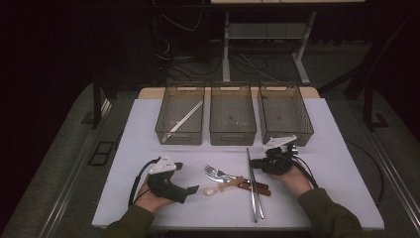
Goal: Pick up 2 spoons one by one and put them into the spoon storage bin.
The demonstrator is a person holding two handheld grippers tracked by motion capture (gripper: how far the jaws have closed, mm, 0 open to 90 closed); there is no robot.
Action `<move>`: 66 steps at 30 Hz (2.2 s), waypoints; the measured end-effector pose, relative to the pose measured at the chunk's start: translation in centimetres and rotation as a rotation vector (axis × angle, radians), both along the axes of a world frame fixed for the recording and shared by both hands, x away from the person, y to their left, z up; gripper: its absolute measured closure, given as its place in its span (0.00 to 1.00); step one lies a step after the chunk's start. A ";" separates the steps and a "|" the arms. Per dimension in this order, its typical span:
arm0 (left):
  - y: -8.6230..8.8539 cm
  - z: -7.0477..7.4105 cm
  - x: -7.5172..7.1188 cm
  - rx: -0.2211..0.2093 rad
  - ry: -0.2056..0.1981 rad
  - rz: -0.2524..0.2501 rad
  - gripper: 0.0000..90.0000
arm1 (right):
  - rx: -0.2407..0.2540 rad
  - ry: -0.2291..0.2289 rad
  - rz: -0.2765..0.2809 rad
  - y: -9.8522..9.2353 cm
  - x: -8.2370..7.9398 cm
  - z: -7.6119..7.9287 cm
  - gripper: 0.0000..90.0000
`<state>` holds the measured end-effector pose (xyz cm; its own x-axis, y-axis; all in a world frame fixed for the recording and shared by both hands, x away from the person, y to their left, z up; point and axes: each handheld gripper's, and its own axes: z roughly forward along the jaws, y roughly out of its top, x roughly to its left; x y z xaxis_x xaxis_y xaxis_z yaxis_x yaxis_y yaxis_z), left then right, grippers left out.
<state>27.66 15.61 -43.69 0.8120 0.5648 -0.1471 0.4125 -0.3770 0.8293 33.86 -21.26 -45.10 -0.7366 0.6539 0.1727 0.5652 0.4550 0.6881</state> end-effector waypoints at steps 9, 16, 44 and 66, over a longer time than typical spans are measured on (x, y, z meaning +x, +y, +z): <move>0.0 0.0 0.0 0.001 -0.001 0.000 0.00 | 0.002 -0.006 0.011 0.3 -0.1 0.0 0.97; 0.0 0.0 0.0 0.002 -0.002 0.000 0.00 | 0.002 -0.006 0.023 0.8 -0.1 0.0 0.97; 0.0 0.0 -0.1 0.000 -0.002 0.000 0.00 | -0.005 -0.009 0.038 1.5 -0.1 -0.1 0.97; 0.0 0.0 -0.1 0.001 -0.002 0.000 0.00 | 0.007 -0.024 0.084 2.2 -0.6 0.0 0.97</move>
